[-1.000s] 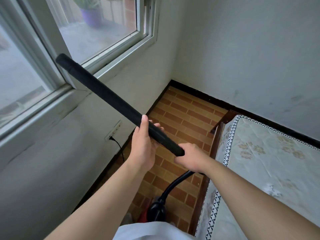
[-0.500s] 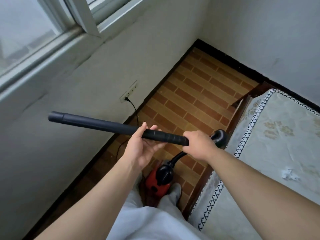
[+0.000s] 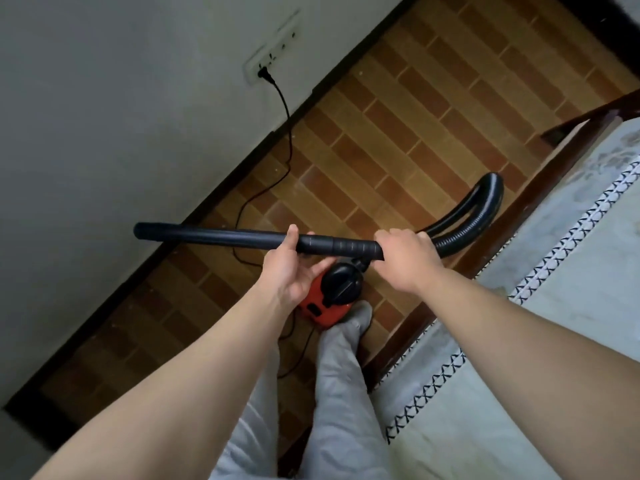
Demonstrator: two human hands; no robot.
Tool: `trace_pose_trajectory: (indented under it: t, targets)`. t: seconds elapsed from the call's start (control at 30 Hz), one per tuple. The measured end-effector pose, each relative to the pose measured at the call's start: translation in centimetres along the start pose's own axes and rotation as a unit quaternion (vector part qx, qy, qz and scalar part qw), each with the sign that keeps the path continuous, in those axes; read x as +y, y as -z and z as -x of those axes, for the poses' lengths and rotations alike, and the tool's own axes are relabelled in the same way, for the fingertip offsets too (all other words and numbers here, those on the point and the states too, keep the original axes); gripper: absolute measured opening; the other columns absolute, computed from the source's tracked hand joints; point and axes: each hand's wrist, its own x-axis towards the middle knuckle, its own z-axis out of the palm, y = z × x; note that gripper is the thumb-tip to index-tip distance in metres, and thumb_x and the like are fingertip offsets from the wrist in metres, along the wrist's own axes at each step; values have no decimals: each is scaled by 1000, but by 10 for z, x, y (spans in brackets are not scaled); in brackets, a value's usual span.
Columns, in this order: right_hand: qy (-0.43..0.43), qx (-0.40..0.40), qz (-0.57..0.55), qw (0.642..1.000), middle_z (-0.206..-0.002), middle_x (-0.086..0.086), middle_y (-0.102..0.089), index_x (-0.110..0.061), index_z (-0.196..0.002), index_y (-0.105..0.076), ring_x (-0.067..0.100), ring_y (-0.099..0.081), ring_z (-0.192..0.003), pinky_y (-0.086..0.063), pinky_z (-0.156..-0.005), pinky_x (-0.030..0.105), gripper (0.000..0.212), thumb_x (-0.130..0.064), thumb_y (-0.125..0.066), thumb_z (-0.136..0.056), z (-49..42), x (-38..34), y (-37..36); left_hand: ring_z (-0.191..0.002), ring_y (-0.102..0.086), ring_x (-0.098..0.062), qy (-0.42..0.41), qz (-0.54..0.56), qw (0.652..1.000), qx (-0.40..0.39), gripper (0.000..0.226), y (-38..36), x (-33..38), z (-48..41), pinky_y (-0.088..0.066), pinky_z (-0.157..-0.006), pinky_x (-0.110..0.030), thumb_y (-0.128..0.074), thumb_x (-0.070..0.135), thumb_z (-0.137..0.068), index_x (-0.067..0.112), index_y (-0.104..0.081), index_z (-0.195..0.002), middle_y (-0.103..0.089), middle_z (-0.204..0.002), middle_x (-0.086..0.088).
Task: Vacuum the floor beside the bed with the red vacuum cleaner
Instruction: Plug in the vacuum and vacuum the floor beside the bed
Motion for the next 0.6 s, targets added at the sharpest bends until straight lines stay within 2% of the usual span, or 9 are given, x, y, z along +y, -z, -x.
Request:
trace_pose_trajectory:
  t: [0.07,0.13,0.23,0.3,0.4,0.53,0.6]
  targets:
    - [3,-33,4,999,-100,1,-58,-27,-93,-40,31,-59,-102,-41,-90,45,23,-40,-59,-91,-25,2,-28,-114,-65,-45,13,-7,1000,4,49,13,-8,-37,-60,-74,-58,-57,30,-103,1,-44,-141,-60,-132,-25]
    - [3,-104,-10,995,-98,0,-56,-26,-97,-44,32,-61,-98,-44,-85,43,25,-42,-61,-89,-48,3,-55,-112,-66,-45,11,-23,1000,5,47,24,-20,-71,-61,-66,-52,-55,28,-104,-2,-44,-139,-58,-134,-28]
    - [-4,-183,-34,983,-93,0,-57,-27,-106,-52,28,-61,-87,-53,-77,38,34,-49,-65,-84,-75,3,-93,-93,-75,-39,14,-49,999,-8,37,34,-36,-102,-61,-59,-46,-49,25,-107,-2,-45,-132,-60,-125,-27]
    - [-5,-190,-57,980,-90,0,-55,-26,-103,-50,26,-57,-81,-50,-70,34,38,-52,-68,-82,-90,0,-118,-89,-76,-35,33,-67,997,-20,34,41,-46,-125,-62,-65,-48,-48,27,-108,-1,-49,-127,-63,-123,-26]
    - [16,-169,-83,982,-87,-3,-52,-24,-112,-52,23,-55,-77,-41,-60,32,41,-50,-65,-84,-109,-10,-150,-106,-71,-38,60,-98,993,-28,32,57,-57,-155,-59,-87,-57,-50,29,-106,0,-55,-121,-65,-126,-26]
    - [23,-179,-95,979,-88,0,-58,-27,-97,-54,23,-57,-72,-38,-53,30,14,-34,-59,-85,-124,-15,-178,-115,-67,-37,65,-139,987,-43,22,72,-67,-177,-54,-97,-59,-52,29,-106,9,-56,-114,-66,-125,-24]
    - [20,-166,-85,982,-87,0,-55,-29,-93,-51,25,-58,-74,-39,-56,31,12,-35,-58,-86,-127,-14,-190,-119,-66,-30,60,-188,978,-61,28,82,-71,-185,-56,-96,-54,-56,38,-103,15,-61,-118,-68,-126,-16]
